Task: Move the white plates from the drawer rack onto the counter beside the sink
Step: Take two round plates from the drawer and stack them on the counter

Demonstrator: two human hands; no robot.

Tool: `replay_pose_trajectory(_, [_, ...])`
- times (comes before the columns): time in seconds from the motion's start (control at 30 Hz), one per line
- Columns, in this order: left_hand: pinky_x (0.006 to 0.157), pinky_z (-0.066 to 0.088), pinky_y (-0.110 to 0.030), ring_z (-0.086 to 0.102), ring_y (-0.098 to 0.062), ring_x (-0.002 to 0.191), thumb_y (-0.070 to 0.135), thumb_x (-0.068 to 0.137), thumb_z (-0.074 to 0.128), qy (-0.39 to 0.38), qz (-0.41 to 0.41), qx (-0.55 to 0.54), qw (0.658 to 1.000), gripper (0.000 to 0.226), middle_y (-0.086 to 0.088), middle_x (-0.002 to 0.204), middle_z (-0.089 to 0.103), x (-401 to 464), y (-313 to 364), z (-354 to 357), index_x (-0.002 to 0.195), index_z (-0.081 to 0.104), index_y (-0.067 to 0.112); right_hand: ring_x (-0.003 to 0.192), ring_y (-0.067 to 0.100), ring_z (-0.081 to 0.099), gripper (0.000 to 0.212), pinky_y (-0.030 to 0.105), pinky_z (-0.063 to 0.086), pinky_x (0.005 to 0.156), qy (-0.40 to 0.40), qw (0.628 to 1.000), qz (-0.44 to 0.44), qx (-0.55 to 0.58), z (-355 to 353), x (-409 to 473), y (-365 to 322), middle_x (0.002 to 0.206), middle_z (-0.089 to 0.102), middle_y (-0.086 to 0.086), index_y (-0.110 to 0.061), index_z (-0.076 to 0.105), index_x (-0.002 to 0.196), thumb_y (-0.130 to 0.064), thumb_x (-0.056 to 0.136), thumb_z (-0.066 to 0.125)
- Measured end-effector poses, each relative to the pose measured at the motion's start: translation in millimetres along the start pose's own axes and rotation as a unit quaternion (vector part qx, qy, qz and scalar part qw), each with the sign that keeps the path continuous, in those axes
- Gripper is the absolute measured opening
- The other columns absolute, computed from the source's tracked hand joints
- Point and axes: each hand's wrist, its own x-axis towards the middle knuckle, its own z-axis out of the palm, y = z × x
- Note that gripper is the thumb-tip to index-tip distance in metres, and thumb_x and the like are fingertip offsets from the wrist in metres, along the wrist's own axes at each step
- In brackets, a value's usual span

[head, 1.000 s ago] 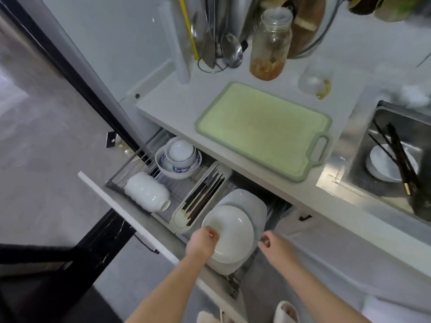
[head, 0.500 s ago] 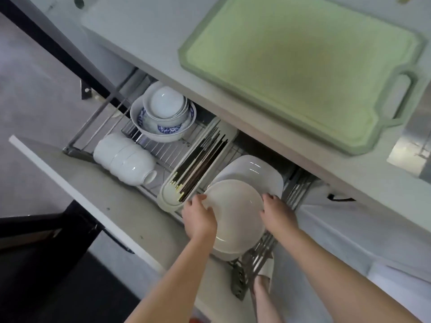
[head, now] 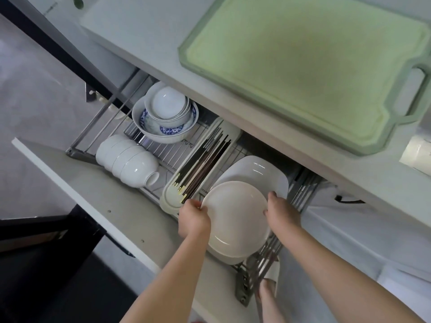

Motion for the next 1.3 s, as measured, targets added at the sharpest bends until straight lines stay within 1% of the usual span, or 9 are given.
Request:
replay_pose_trajectory(0.2, [0.070,0.038,-0.029,0.052,-0.021,0.076,0.030,0.088,0.060,0.005,0.003,0.013,1.000,0.006,0.010,0.069,0.051,3.8,-1.5,-3.5,0.086,0.054,0.027,0.095,0.032,0.064,0.025,0.041,0.052,0.075,0.003,0.999,-0.020,0.048,-11.3,-7.8,4.7,0.107,0.065,0.016,-0.010,0.039,0.119,-0.008,0.095,0.042])
replay_pose_trajectory(0.4, [0.069,0.037,-0.029,0.053,-0.021,0.075,0.032,0.088,0.060,-0.002,0.051,0.001,0.999,0.009,0.012,0.068,0.052,1.3,11.5,-13.2,0.084,0.053,0.028,0.090,0.030,0.060,0.026,0.037,0.047,0.069,0.038,0.993,-0.042,0.107,-24.6,-27.8,14.9,0.100,0.066,0.012,-0.017,0.046,0.120,-0.017,0.094,0.040])
replay_pose_trajectory(0.57, [0.067,0.041,-0.029,0.057,-0.014,0.076,0.033,0.088,0.061,-0.042,0.118,-0.095,0.988,0.013,0.009,0.082,0.061,-7.9,14.2,-21.1,0.083,0.055,0.023,0.088,0.029,0.059,0.028,0.038,0.049,0.073,0.081,0.980,-0.047,0.176,-33.4,-51.1,23.8,0.097,0.068,0.009,-0.018,0.051,0.120,-0.021,0.093,0.044])
replay_pose_trajectory(0.7, [0.054,0.036,-0.024,0.055,-0.007,0.063,0.044,0.092,0.049,-0.048,0.149,-0.129,0.979,0.027,0.008,0.068,0.062,-18.3,11.7,-25.6,0.077,0.058,0.024,0.092,0.026,0.062,0.032,0.036,0.050,0.076,0.099,0.973,-0.037,0.203,-36.8,-70.0,36.5,0.103,0.070,0.005,-0.018,0.052,0.124,-0.023,0.093,0.049])
replay_pose_trajectory(0.77, [0.059,0.040,-0.027,0.056,-0.008,0.068,0.040,0.094,0.048,-0.039,0.149,-0.101,0.983,0.020,0.007,0.080,0.064,-17.0,8.7,-23.4,0.089,0.059,0.023,0.088,0.023,0.062,0.032,0.033,0.049,0.072,0.104,0.970,-0.026,0.216,-35.3,-75.4,44.9,0.100,0.069,0.004,-0.017,0.053,0.125,-0.023,0.093,0.050])
replay_pose_trajectory(0.87, [0.073,0.047,-0.032,0.058,-0.017,0.084,0.028,0.093,0.052,-0.038,0.165,-0.010,0.986,0.019,0.001,0.107,0.061,-13.6,2.7,-18.9,0.110,0.059,0.025,0.072,0.019,0.058,0.029,0.027,0.044,0.054,0.128,0.962,-0.004,0.242,-34.3,-82.6,58.1,0.082,0.062,0.000,-0.016,0.055,0.120,-0.022,0.092,0.052])
replay_pose_trajectory(0.97, [0.079,0.049,-0.037,0.057,-0.023,0.097,0.020,0.093,0.052,-0.037,0.178,0.049,0.982,0.029,-0.004,0.119,0.054,-10.2,-1.6,-11.6,0.121,0.055,0.024,0.069,0.020,0.059,0.026,0.032,0.050,0.055,0.148,0.952,0.022,0.268,-34.3,-88.5,69.2,0.076,0.061,-0.001,-0.016,0.056,0.117,-0.020,0.091,0.053])
replay_pose_trajectory(1.1, [0.081,0.050,-0.041,0.057,-0.028,0.106,0.019,0.094,0.052,-0.022,0.135,0.089,0.987,0.033,-0.004,0.125,0.052,-2.6,-5.5,-2.3,0.127,0.051,0.022,0.070,0.026,0.064,0.022,0.045,0.057,0.067,0.138,0.938,0.052,0.313,-30.1,-95.5,77.2,0.072,0.062,-0.001,-0.018,0.057,0.111,-0.018,0.089,0.053])
replay_pose_trajectory(1.3, [0.069,0.047,-0.036,0.061,-0.028,0.097,0.018,0.092,0.054,-0.019,0.142,0.197,0.970,0.028,-0.007,0.117,0.060,4.9,-6.0,6.3,0.120,0.048,0.016,0.068,0.022,0.065,0.023,0.039,0.056,0.064,0.133,0.930,0.074,0.336,-16.4,-100.2,85.9,0.071,0.065,-0.003,-0.021,0.058,0.109,-0.018,0.087,0.053])
